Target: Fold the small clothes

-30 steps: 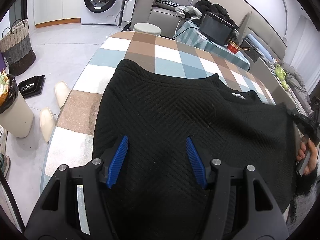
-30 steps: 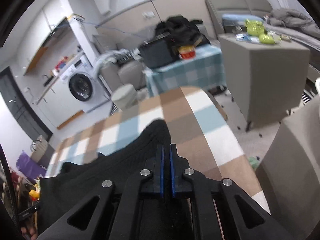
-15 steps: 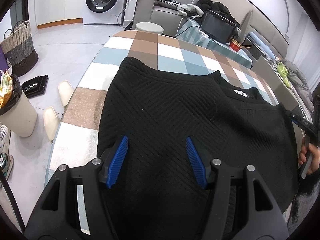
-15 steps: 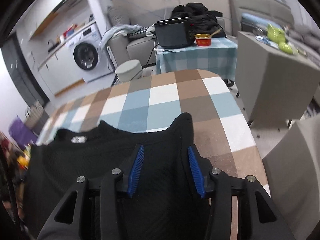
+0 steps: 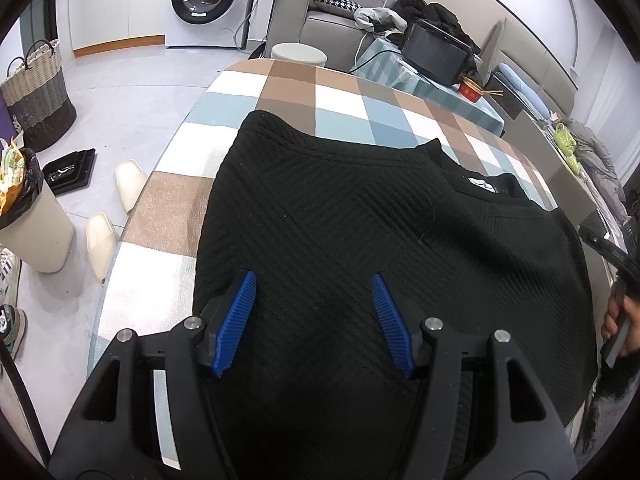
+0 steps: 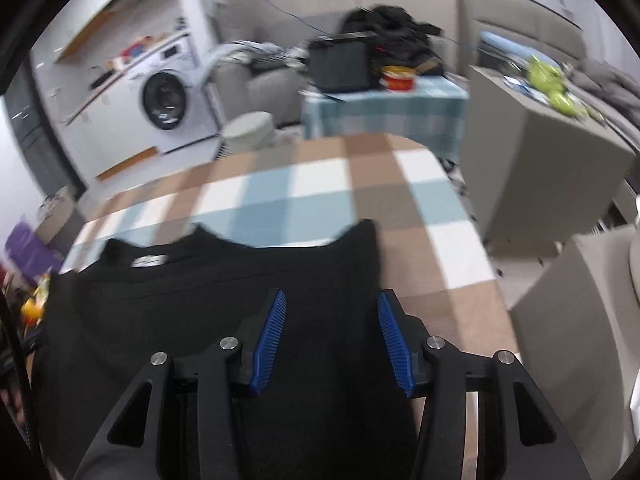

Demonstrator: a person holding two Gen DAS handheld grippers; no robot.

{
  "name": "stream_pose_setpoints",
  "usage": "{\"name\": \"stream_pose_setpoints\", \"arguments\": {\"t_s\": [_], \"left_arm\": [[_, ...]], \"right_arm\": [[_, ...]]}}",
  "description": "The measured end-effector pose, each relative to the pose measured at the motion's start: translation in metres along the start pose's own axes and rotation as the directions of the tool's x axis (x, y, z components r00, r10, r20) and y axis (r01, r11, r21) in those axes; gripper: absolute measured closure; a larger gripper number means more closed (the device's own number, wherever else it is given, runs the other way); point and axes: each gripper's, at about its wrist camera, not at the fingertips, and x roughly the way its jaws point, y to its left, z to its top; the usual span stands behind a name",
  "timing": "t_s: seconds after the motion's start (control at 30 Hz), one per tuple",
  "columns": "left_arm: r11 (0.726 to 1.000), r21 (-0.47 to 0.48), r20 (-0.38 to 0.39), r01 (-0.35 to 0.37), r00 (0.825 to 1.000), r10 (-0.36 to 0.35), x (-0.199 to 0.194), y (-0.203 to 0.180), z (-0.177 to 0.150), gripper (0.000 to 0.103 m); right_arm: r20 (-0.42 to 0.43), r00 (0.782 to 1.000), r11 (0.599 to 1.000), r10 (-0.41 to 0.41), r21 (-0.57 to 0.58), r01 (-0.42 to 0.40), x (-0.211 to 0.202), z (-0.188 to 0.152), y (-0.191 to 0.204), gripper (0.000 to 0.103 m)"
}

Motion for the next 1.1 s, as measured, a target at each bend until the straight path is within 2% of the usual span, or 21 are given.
{"name": "stream_pose_setpoints", "arguments": {"t_s": [0.03,0.07,0.13,0.27,0.3,0.33,0.37,0.4,0.43,0.47,0.53,0.6,0.73,0.8,0.9,0.97,1.1], "left_arm": [[1.000,0.000,0.000,0.002,1.000,-0.002,0.000,0.000,0.000,0.045],[1.000,0.001,0.001,0.005,1.000,-0.005,0.000,0.000,0.000,0.045],[1.000,0.005,0.001,0.009,1.000,-0.009,0.000,0.000,-0.001,0.045],[1.000,0.001,0.001,0.011,1.000,-0.011,0.000,0.000,-0.001,0.045],[1.000,0.001,0.001,0.012,1.000,-0.012,-0.001,-0.001,-0.002,0.045],[1.000,0.001,0.002,0.013,1.000,-0.013,-0.001,-0.001,-0.002,0.045],[1.000,0.004,0.003,0.013,1.000,-0.013,0.000,-0.001,-0.002,0.045],[1.000,0.004,0.004,0.014,1.000,-0.014,0.000,-0.001,-0.003,0.045],[1.000,0.002,0.005,0.014,1.000,-0.014,0.000,-0.001,-0.003,0.045],[1.000,0.001,0.004,0.015,1.000,-0.015,0.001,-0.001,-0.003,0.045],[1.000,0.005,0.004,0.013,1.000,-0.013,0.000,-0.001,-0.003,0.045],[1.000,0.006,0.004,0.012,1.000,-0.012,0.000,-0.001,-0.004,0.045],[1.000,0.002,0.006,0.012,1.000,-0.012,0.001,-0.002,-0.004,0.045],[1.000,0.002,0.006,0.011,1.000,-0.011,0.001,-0.003,-0.005,0.045],[1.000,0.001,0.007,0.006,1.000,-0.006,0.001,-0.002,-0.006,0.045],[1.000,-0.001,0.006,0.005,1.000,-0.005,0.001,-0.002,-0.007,0.045],[1.000,-0.006,0.006,0.006,1.000,-0.006,0.000,-0.002,-0.007,0.045]], "right_arm": [[-0.004,1.000,0.999,0.029,-0.026,-0.029,-0.002,-0.001,0.009,0.053],[-0.031,0.997,0.996,0.069,-0.052,-0.071,0.000,-0.002,0.019,0.049],[-0.090,0.990,0.989,0.109,-0.086,-0.117,0.011,-0.007,0.032,0.047],[-0.212,0.977,0.988,0.012,-0.147,-0.044,0.043,-0.022,0.047,0.046],[-0.180,0.984,0.983,-0.008,-0.183,-0.025,0.041,-0.024,0.052,0.046],[-0.190,0.982,0.978,-0.024,-0.206,-0.016,0.043,-0.026,0.055,0.047],[-0.175,0.984,0.977,-0.029,-0.214,-0.009,0.042,-0.027,0.057,0.056],[-0.170,0.985,0.978,-0.021,-0.206,-0.014,0.041,-0.027,0.056,0.059],[-0.162,0.986,0.978,-0.023,-0.208,-0.011,0.040,-0.027,0.056,0.072],[-0.157,0.987,0.978,-0.025,-0.207,-0.009,0.039,-0.027,0.054,0.090],[-0.155,0.988,0.983,0.007,-0.180,-0.035,0.036,-0.026,0.048,0.100],[-0.129,0.991,0.984,0.019,-0.175,-0.042,0.035,-0.025,0.046,0.101],[-0.004,0.999,0.989,0.036,-0.146,-0.037,0.013,-0.019,0.041,0.101],[0.014,1.000,0.992,0.028,-0.120,-0.026,0.009,-0.015,0.035,0.101],[-0.024,0.999,0.994,0.028,-0.108,-0.030,0.017,-0.014,0.032,0.101],[-0.100,0.994,0.992,0.038,-0.119,-0.050,0.026,-0.017,0.034,0.101],[-0.115,0.992,0.995,0.054,-0.079,-0.063,0.025,-0.014,0.025,0.094]]}}
